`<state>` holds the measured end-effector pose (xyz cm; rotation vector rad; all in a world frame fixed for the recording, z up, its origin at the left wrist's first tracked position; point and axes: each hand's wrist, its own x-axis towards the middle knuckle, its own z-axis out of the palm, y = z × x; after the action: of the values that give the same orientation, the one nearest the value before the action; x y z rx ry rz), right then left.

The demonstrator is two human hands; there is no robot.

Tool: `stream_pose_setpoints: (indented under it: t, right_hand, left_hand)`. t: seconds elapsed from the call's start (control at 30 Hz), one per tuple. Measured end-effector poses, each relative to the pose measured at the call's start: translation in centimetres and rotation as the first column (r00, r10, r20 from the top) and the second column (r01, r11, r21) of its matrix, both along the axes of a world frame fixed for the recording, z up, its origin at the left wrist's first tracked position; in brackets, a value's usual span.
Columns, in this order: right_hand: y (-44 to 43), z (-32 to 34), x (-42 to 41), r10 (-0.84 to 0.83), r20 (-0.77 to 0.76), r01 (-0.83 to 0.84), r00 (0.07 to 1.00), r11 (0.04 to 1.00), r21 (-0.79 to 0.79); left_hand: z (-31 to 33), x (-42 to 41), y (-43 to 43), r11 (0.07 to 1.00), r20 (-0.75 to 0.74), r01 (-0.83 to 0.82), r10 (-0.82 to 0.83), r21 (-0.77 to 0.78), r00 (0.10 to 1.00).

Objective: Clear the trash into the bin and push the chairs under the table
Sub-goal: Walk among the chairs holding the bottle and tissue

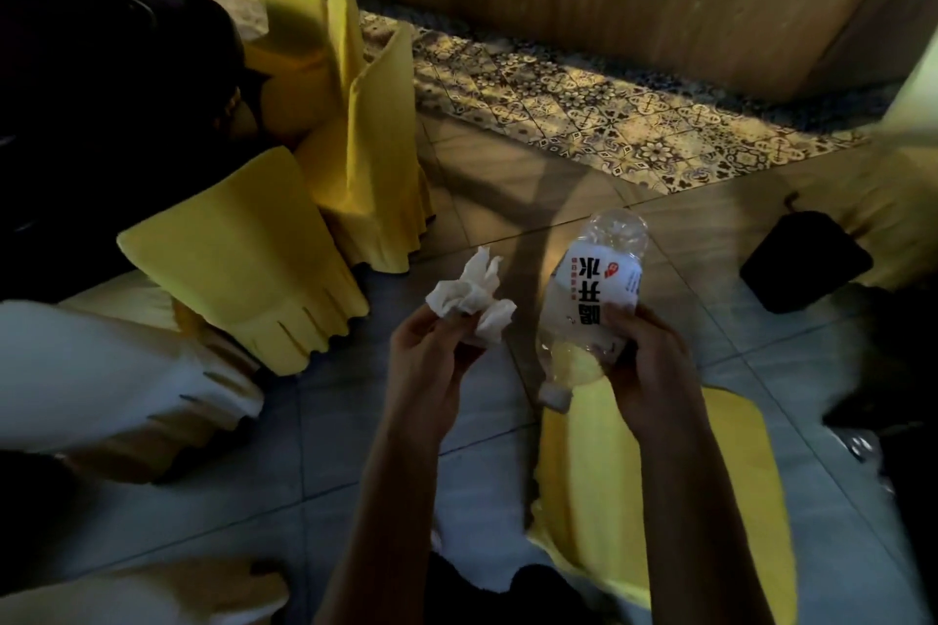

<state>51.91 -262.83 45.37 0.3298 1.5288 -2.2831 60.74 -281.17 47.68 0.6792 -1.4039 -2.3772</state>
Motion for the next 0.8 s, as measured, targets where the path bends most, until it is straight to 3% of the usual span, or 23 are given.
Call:
stream_pose_setpoints:
  t: [0.17,0.47,0.6,0.8]
  right_hand:
    - [-6.5,1.8,-0.6,-0.026,-0.023,0.027,0.999,0.999,0.033]
    - [-12.9,2.2,-4.9,-0.069,-0.005,0.069,0.998,0.995,0.073]
    - [-14.5,1.1,-9.9,-0.099,-0.008,0.099,0.995,0.992,0.073]
    - [-17.2,0.0,-21.1,-0.155,0.010,0.154,0.988,0.986,0.060]
  left_hand:
    - [0.8,-1.2,-8.4,0.993,0.000,0.064,-0.064,-0.102,0.998]
    - [0.2,-6.3,-15.5,0.985,-0.012,0.168,-0.169,-0.049,0.986]
    - [-1.0,-11.2,-17.6,0.971,0.016,0.233,-0.234,0.053,0.972]
    - [-2.4,-22.6,-20.5,0.967,0.045,0.251,-0.253,0.052,0.966]
